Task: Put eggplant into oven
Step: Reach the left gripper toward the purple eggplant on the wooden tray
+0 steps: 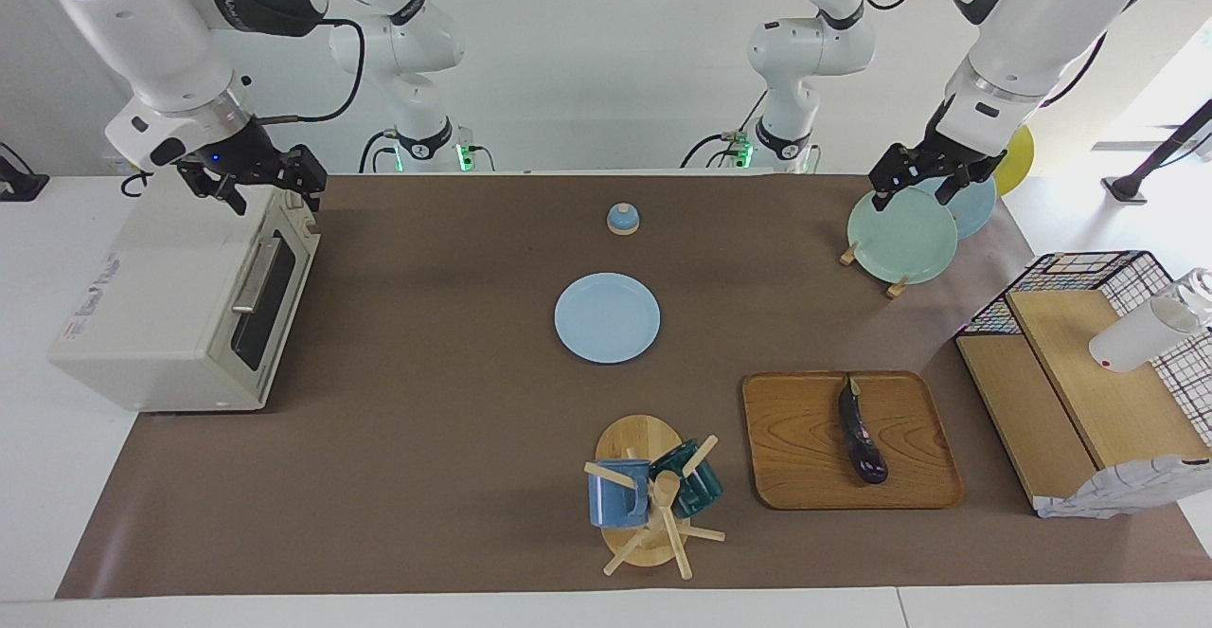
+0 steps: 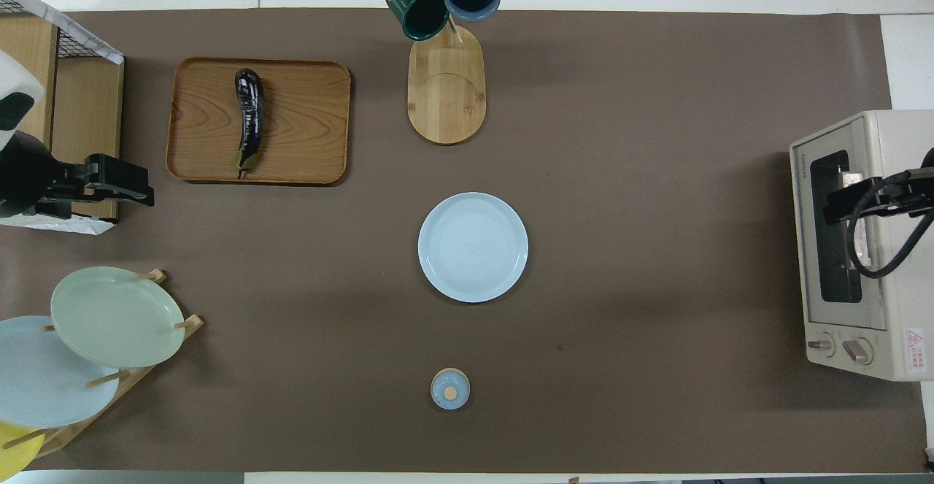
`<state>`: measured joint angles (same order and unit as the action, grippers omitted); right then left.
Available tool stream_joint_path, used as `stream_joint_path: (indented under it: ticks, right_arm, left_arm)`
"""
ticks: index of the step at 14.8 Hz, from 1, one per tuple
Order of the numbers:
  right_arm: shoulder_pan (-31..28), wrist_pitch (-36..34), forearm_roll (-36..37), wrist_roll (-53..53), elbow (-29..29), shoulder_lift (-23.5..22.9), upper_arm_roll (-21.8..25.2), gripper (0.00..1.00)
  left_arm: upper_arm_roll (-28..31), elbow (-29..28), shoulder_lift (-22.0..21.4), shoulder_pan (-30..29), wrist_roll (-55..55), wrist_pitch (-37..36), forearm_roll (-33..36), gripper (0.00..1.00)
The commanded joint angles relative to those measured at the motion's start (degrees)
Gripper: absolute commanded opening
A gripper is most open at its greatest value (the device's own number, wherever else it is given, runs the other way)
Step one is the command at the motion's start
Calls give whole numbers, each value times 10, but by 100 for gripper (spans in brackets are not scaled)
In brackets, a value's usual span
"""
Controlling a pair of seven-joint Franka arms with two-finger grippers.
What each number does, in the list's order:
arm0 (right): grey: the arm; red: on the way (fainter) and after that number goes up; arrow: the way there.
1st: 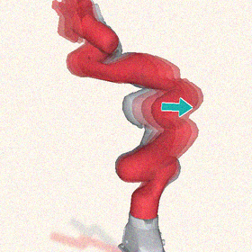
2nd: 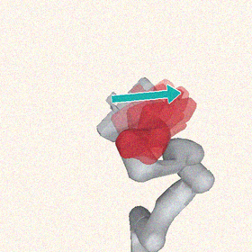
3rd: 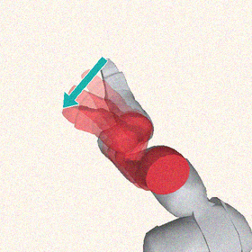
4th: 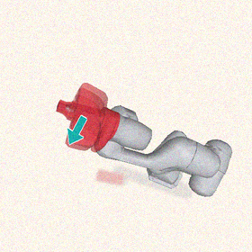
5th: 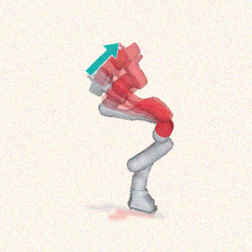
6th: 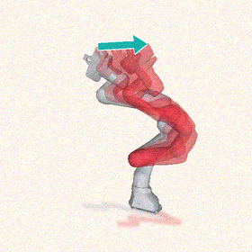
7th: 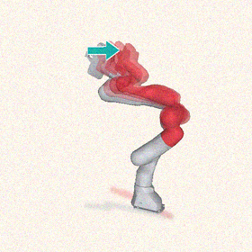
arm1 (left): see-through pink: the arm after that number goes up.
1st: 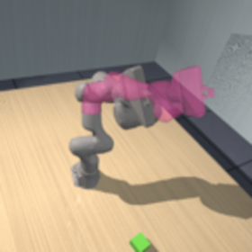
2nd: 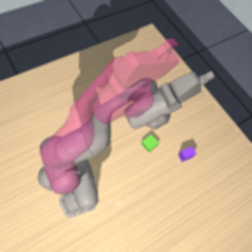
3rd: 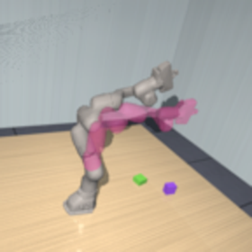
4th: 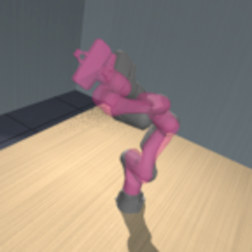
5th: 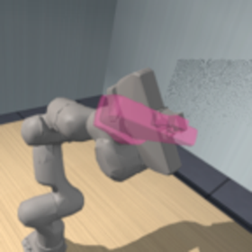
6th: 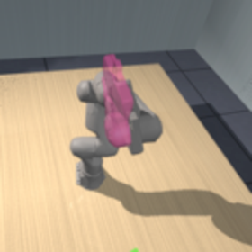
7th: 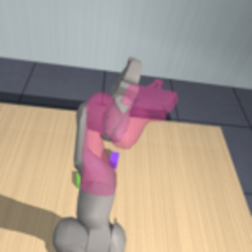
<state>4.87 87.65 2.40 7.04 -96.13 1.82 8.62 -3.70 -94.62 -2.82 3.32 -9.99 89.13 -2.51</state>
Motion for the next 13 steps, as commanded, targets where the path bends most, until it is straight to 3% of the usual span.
stream_joint_path:
  ticks: [1,5,10,13]
  right_arm:
    - [-3,1,-17,-10,-11,9,1,100]
    - [-3,1,-17,-10,-11,9,1,100]
    - [-3,1,-17,-10,-11,9,1,100]
    - [-3,1,-17,-10,-11,9,1,100]
  left_arm:
    - [1,10,5,-1,9,0,-7,100]
    - [1,7,1,-2,9,3,-7,100]
    - [1,-13,-2,-1,2,83,-7,100]
    - [1,-12,9,-1,4,94,-7,100]
